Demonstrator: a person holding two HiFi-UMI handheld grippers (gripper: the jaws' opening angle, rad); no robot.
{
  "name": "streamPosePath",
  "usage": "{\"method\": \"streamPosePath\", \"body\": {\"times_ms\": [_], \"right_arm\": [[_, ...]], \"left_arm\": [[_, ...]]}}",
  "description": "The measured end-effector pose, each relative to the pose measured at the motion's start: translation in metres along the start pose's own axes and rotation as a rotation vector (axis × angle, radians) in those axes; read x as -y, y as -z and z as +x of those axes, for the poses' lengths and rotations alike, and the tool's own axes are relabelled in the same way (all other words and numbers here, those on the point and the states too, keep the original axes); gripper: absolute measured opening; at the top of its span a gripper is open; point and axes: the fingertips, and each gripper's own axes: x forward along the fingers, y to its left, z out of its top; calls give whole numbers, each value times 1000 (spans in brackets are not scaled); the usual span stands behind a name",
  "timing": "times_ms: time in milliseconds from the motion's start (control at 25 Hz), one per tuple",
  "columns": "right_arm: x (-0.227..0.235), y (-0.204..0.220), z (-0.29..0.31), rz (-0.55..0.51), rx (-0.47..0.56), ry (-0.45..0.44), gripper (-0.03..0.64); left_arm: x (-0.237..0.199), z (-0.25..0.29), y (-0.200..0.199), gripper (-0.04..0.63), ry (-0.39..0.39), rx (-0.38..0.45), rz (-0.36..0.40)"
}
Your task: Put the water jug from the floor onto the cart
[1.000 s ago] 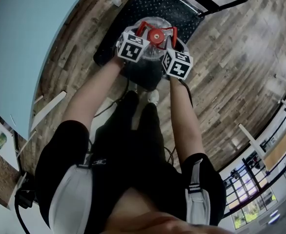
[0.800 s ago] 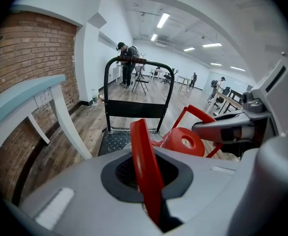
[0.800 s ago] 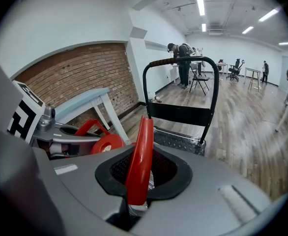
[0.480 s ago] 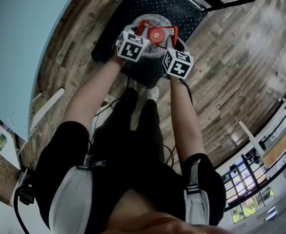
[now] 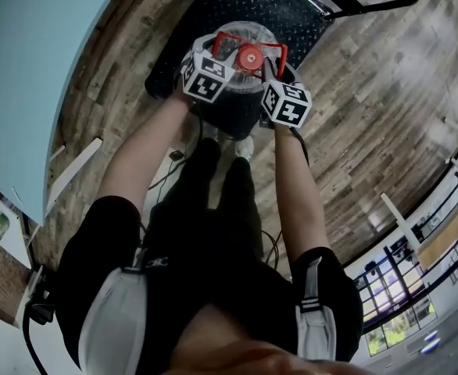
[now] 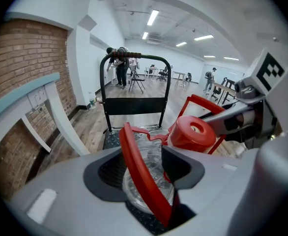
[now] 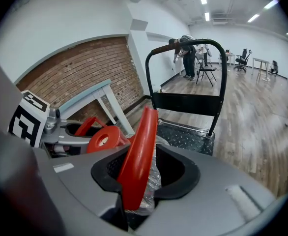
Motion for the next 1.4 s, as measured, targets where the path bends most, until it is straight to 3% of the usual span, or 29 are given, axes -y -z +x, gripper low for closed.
{"method": "streamPosePath", "body": {"times_ms": [160,240,480,600,640,720,800,840,1040,1400], "right_arm": [[6,0,-2,46,54,-3,257],[7,-2,-8,54,85,-15,290],[-5,-32,-50,35,235,-6,288],[-14,-48,-70,0,291,23,219],[-16,-52,-76,-14,303,32,164],[-20,-59,-89,-30,319,33,74],[-22,-62,-99,-38,325,20,23],[-23,-64,-103,-41,325,10,15],[-36,-69,-127,-56,320,-53,14],[-81,-104,-211,-146,420,-117,13]], "left_arm": [[-13,-3,9,321,-26,24,-54],[-13,-10,9,330,-17,41,-79],[-1,-32,5,340,25,112,-145],[-4,-52,-4,339,-12,168,-173],[-7,-62,-9,323,-39,196,-185],[-14,-86,-19,164,-101,262,-210],[-16,-107,-27,35,-145,306,-226],[-15,-113,-30,0,-155,307,-226],[2,-141,-45,0,-147,300,-205],[48,-230,-91,0,-178,438,-193]]}}
